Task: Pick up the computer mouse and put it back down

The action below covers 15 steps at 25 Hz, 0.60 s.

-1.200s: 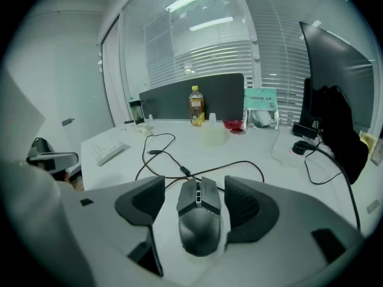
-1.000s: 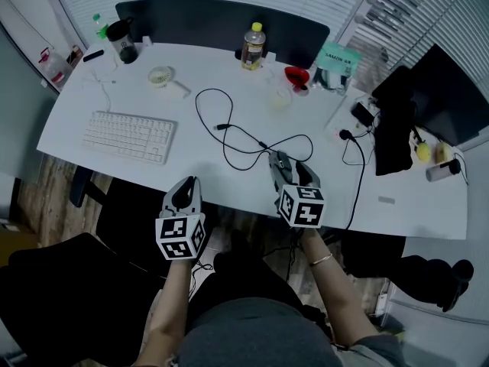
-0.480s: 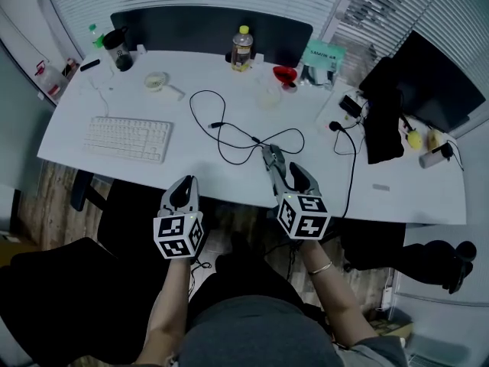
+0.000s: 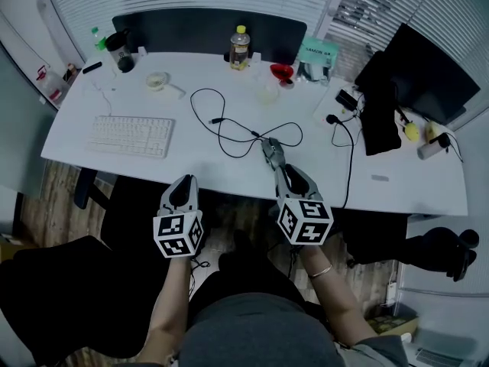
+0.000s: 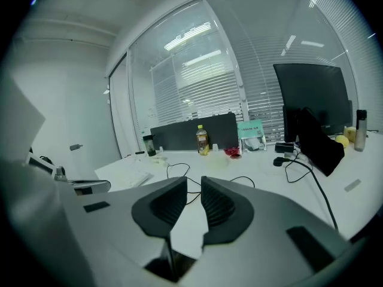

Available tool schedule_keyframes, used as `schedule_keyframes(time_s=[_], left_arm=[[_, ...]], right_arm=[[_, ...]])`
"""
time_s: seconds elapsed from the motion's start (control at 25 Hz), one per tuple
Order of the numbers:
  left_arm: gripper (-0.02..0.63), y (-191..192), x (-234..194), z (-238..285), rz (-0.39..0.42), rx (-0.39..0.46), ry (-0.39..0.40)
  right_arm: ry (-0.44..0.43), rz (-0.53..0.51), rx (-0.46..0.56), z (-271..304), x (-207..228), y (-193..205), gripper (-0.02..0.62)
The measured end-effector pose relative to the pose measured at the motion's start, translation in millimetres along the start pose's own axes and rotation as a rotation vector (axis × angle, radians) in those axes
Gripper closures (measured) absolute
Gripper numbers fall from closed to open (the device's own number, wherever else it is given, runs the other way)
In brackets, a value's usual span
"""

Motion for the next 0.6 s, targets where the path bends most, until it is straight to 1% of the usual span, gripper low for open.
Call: schedule_keyframes(time_s=[0.12,0.2,0.6], left_arm=[[0.568,-0.3,-0.4,-7.2,0.005,0.004,0.001],[0.568,0.2,-0.8,-12.0,0.007,0.007,0.001],[0.568,4.7,4.1,-35.5,0.010,0.020,0.013]], right_arm=[[0.018,0.003,0.017,-8.5,-1.5,0.7,0.551],[0.029,0.006,0.026,-14.5,-2.6,1.7,0.588],[0.028,0.030,0.050,-39.8,-8.2,9.7,0.592]])
Point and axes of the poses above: the fingertips, and each gripper's own axes: z forward along the fingers, x to its right, y out of its underside, the point moved 4 cm from there along -z, backward along the fingers, and after that the axes turned 11 degrees about -y, right-handed, at the moved point
